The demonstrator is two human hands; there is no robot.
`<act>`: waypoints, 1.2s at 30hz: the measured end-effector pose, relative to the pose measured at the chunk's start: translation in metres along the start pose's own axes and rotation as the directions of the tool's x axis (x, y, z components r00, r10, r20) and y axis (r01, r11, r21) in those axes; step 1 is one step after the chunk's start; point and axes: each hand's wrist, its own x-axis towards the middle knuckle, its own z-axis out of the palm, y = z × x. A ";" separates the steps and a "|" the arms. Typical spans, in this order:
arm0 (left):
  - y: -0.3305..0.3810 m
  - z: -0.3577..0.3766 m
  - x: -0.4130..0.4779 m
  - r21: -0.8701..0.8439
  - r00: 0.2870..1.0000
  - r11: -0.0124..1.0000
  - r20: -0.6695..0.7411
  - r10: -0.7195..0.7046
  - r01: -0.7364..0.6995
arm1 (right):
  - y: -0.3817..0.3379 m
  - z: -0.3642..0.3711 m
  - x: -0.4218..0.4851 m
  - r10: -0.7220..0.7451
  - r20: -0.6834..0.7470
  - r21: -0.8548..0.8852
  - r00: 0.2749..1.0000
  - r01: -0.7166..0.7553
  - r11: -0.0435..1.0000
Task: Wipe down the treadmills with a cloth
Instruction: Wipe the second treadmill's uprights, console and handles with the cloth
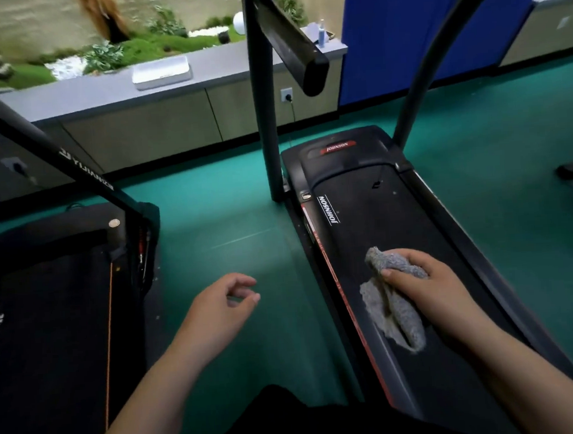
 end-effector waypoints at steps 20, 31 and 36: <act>0.123 -0.071 0.245 -0.761 0.845 0.501 0.525 0.104 0.412 | -0.162 0.158 0.224 -0.412 -0.002 -0.196 0.911 0.404 0.894; 0.169 -0.073 0.326 -0.725 0.996 0.682 -0.074 0.059 -0.094 | -0.192 0.101 0.266 -0.665 -0.413 -0.402 0.622 0.531 0.746; 0.202 -0.076 0.353 -0.199 0.774 0.758 -0.306 0.555 -0.622 | -0.182 0.076 0.297 -0.394 -0.359 -0.258 0.846 0.316 0.913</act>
